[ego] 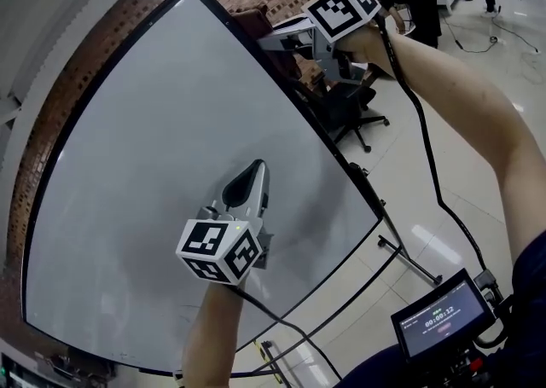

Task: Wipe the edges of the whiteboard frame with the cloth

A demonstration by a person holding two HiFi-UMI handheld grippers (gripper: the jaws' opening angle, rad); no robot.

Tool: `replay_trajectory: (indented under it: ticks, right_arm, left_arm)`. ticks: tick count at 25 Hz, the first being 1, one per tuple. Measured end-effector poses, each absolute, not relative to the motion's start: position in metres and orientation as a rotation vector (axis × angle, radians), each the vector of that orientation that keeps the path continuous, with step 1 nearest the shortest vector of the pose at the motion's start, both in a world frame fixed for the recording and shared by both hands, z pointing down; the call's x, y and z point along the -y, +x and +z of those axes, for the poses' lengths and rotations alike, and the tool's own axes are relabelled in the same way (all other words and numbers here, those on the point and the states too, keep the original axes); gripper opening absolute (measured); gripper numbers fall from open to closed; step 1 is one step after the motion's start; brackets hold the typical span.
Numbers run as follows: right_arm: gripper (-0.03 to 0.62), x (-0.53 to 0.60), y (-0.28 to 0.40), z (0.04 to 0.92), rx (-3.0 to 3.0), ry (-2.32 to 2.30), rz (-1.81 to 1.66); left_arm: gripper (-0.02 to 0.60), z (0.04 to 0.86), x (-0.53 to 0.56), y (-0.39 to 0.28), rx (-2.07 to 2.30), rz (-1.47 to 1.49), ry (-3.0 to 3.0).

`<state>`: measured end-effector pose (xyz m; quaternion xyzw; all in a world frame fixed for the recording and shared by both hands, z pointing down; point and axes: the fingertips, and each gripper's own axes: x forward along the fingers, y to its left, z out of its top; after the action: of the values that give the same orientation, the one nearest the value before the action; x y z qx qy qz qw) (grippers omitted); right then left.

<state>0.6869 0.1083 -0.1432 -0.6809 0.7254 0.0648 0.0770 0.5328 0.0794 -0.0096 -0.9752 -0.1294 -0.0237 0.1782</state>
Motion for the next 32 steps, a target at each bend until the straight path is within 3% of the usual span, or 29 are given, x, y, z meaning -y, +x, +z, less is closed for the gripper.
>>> replay_trajectory:
  ticks: [32]
  right_arm:
    - [0.058,-0.092,0.669,0.041,-2.201,-1.935,-0.157]
  left_arm:
    - [0.005,0.08,-0.103,0.555,0.478,-0.249,-2.891]
